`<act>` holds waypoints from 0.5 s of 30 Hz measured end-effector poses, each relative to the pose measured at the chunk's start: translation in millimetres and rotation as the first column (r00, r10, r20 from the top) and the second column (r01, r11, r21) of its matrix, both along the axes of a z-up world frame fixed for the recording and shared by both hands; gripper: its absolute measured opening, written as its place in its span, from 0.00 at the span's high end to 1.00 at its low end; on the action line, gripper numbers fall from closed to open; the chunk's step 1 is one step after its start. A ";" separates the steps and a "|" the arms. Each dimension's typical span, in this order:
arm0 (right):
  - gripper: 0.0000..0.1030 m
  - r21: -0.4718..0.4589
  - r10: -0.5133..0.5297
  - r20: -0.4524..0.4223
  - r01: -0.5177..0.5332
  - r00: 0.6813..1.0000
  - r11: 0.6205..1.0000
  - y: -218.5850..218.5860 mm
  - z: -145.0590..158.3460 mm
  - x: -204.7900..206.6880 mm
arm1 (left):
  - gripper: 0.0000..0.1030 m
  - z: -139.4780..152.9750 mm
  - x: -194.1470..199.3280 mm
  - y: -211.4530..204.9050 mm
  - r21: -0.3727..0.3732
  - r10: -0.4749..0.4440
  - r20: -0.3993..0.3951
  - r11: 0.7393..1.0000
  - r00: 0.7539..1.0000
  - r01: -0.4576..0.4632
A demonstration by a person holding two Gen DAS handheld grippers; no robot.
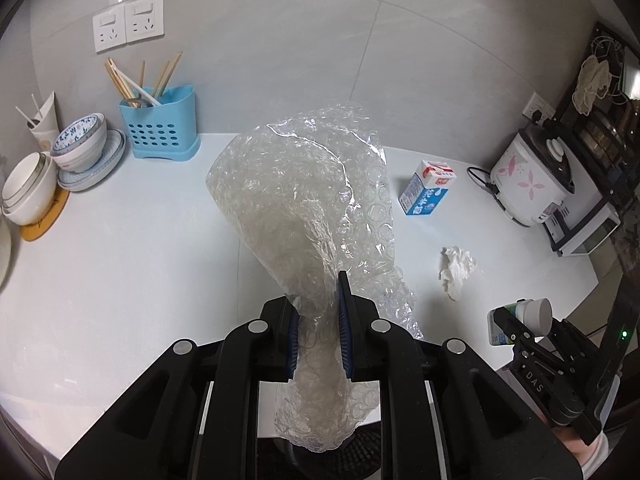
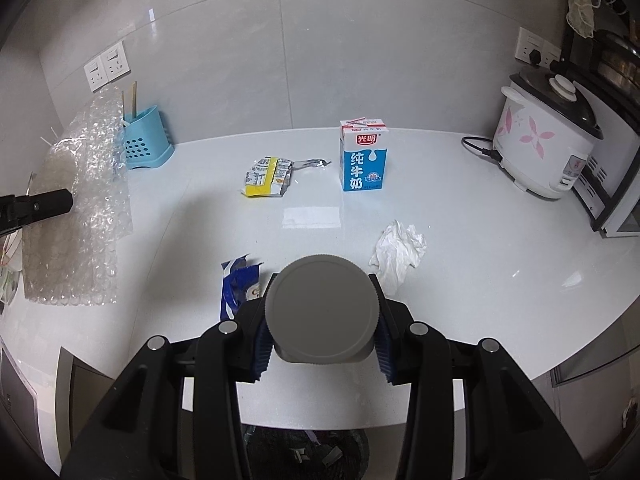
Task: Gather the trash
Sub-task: 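Lift the bubble wrap and pill bottle and carry them down over the bin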
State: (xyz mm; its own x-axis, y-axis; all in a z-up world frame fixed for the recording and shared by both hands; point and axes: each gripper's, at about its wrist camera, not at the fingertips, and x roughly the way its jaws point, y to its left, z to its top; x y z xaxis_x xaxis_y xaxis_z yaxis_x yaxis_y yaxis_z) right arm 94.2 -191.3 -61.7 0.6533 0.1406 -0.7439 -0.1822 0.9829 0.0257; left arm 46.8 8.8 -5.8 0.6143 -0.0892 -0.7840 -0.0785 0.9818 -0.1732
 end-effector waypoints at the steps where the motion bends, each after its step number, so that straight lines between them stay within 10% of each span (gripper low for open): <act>1: 0.62 0.002 0.000 -0.002 0.000 1.000 1.000 -1.4 -0.4 -2.1 | 0.85 -0.7 -4.5 -1.8 -0.001 0.002 0.000 1.000 1.000 -0.002; 15: 0.62 0.001 0.029 -0.013 -0.029 0.999 1.000 -15.4 -6.8 -41.3 | 0.85 -7.2 -58.9 -20.7 -0.012 0.000 -0.006 1.000 1.000 0.000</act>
